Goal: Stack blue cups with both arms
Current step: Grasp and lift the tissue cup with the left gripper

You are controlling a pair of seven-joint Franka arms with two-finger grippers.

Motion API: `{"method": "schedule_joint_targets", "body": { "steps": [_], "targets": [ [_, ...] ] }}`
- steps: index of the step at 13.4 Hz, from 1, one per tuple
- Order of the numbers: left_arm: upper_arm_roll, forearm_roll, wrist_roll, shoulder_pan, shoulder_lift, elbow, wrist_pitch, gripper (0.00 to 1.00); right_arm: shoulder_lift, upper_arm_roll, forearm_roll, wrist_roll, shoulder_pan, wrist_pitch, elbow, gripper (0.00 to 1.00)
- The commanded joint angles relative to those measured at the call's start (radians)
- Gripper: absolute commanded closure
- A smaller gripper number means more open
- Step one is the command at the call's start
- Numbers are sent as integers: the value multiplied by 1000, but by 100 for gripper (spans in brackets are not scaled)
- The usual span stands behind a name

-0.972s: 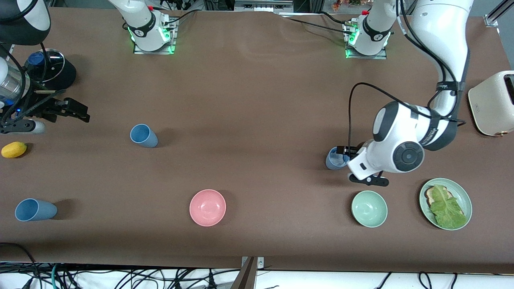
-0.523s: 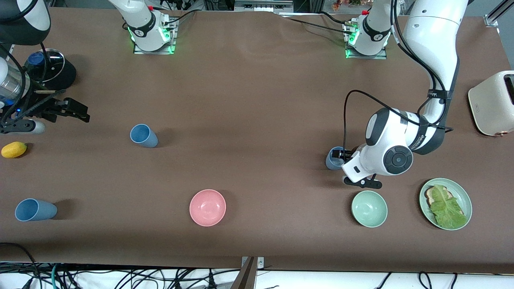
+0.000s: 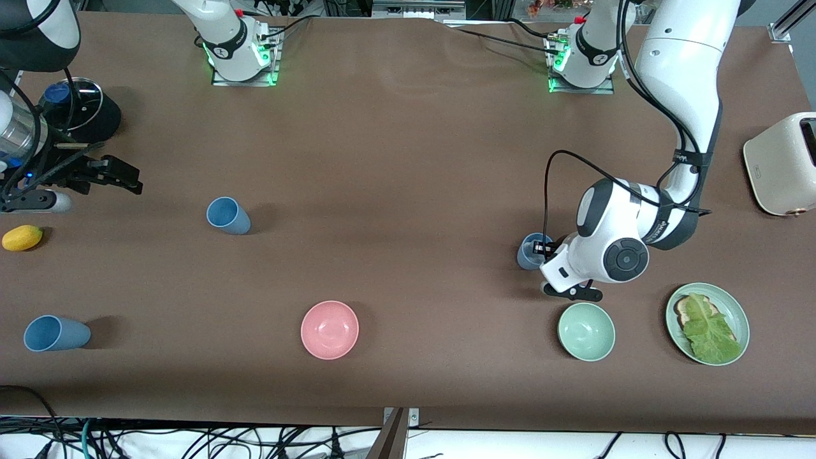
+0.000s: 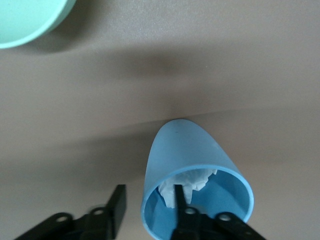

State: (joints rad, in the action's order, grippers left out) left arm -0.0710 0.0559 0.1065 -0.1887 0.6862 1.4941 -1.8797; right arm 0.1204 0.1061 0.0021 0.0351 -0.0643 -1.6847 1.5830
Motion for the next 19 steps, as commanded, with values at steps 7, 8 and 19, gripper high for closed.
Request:
{"method": "schedule_joint_targets", "body": {
  "steps": [7,8,19],
  "targets": [
    [8,22,-4,-9,-56,-15,78,100,-7,7,12,5,-8,8,-5,0],
    [5,25,-2,-9,-69,-15,83,100,-4,7,4,3,-6,8,-5,0],
    [-56,48,531,-268,-85,-49,106,100,104,-37,-2,8,-57,-74,137,0]
  ]
}}
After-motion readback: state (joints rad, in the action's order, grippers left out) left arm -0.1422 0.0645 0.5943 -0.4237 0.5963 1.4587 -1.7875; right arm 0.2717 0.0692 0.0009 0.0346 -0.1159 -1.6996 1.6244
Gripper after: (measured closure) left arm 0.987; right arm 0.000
